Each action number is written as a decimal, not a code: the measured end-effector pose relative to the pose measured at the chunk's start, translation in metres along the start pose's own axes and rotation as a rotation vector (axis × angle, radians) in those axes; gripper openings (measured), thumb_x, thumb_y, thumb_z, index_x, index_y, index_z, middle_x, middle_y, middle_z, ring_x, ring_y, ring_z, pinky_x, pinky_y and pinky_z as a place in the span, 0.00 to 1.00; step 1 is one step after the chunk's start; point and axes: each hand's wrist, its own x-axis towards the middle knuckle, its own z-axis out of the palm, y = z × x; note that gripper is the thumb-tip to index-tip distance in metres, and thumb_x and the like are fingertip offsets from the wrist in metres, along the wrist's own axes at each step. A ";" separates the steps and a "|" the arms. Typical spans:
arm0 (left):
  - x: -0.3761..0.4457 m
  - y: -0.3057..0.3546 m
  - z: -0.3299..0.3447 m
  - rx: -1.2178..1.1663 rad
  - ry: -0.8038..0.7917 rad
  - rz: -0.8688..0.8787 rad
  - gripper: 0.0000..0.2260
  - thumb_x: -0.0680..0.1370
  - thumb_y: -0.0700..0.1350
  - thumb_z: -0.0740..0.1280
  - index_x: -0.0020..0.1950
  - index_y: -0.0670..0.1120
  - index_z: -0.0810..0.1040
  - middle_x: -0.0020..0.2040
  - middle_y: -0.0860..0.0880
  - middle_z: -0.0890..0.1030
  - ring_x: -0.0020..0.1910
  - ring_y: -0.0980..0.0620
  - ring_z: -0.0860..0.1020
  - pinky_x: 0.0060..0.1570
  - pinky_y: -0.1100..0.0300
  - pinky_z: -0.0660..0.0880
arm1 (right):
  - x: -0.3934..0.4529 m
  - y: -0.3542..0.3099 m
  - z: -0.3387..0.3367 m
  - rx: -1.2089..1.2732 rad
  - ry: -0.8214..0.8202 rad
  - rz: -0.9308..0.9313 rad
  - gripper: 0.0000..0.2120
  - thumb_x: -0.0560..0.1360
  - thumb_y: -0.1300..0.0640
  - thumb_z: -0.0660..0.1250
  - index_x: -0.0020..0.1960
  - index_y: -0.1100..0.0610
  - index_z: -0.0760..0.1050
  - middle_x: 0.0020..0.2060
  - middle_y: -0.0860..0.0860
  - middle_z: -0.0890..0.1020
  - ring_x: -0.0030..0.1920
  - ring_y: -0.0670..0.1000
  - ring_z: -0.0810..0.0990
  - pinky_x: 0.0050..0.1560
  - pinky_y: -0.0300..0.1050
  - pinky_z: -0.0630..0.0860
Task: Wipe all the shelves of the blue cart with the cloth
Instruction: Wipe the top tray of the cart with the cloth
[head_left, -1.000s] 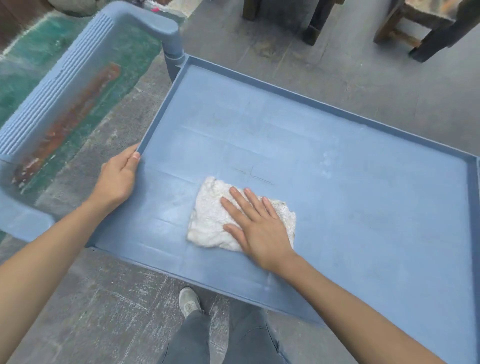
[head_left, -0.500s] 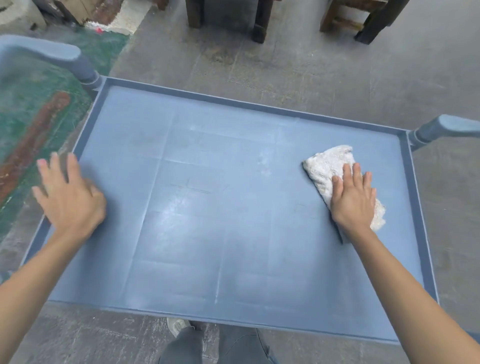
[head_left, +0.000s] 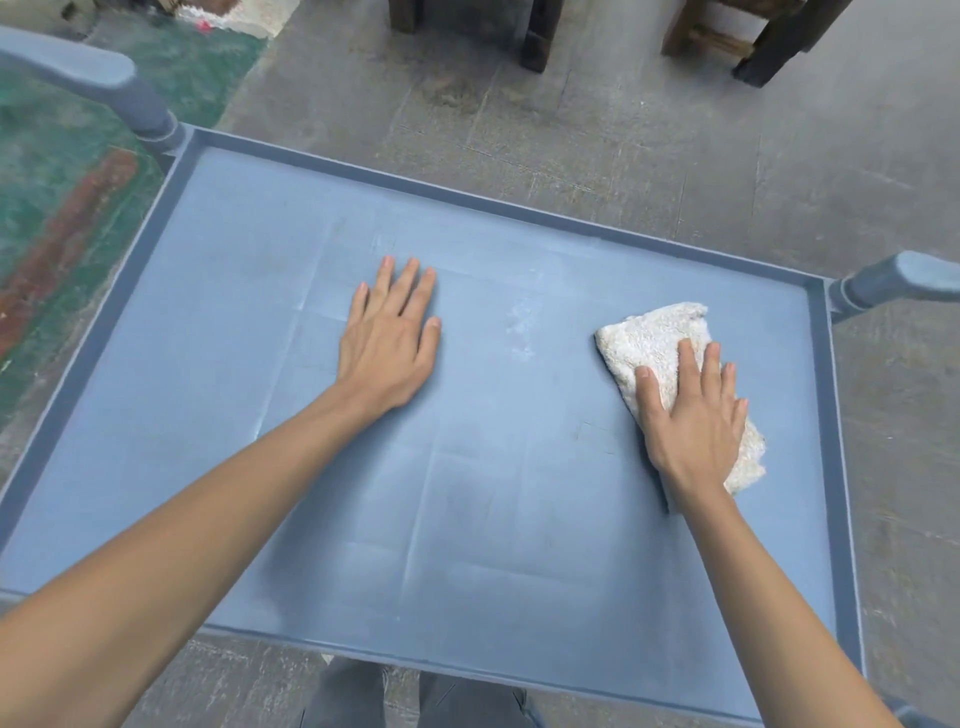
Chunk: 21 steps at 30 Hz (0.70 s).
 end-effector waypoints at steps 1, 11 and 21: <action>0.000 0.000 0.004 0.031 -0.017 -0.002 0.26 0.84 0.52 0.53 0.82 0.48 0.57 0.83 0.48 0.55 0.82 0.45 0.49 0.79 0.44 0.49 | -0.001 -0.001 -0.001 0.001 -0.014 -0.006 0.35 0.80 0.28 0.50 0.83 0.40 0.53 0.84 0.45 0.49 0.84 0.51 0.45 0.81 0.58 0.43; -0.003 0.001 0.015 0.118 0.022 -0.006 0.27 0.82 0.51 0.50 0.82 0.50 0.58 0.82 0.51 0.57 0.82 0.45 0.53 0.79 0.45 0.50 | 0.007 -0.109 0.035 -0.064 -0.109 -0.291 0.36 0.79 0.27 0.51 0.83 0.38 0.51 0.84 0.45 0.50 0.84 0.55 0.42 0.82 0.57 0.41; 0.000 -0.004 0.012 0.078 0.027 -0.014 0.27 0.82 0.45 0.55 0.82 0.47 0.58 0.82 0.51 0.57 0.82 0.48 0.53 0.79 0.49 0.50 | -0.067 -0.096 0.045 -0.041 -0.181 -0.715 0.29 0.84 0.45 0.59 0.83 0.47 0.57 0.83 0.44 0.55 0.84 0.50 0.49 0.82 0.54 0.52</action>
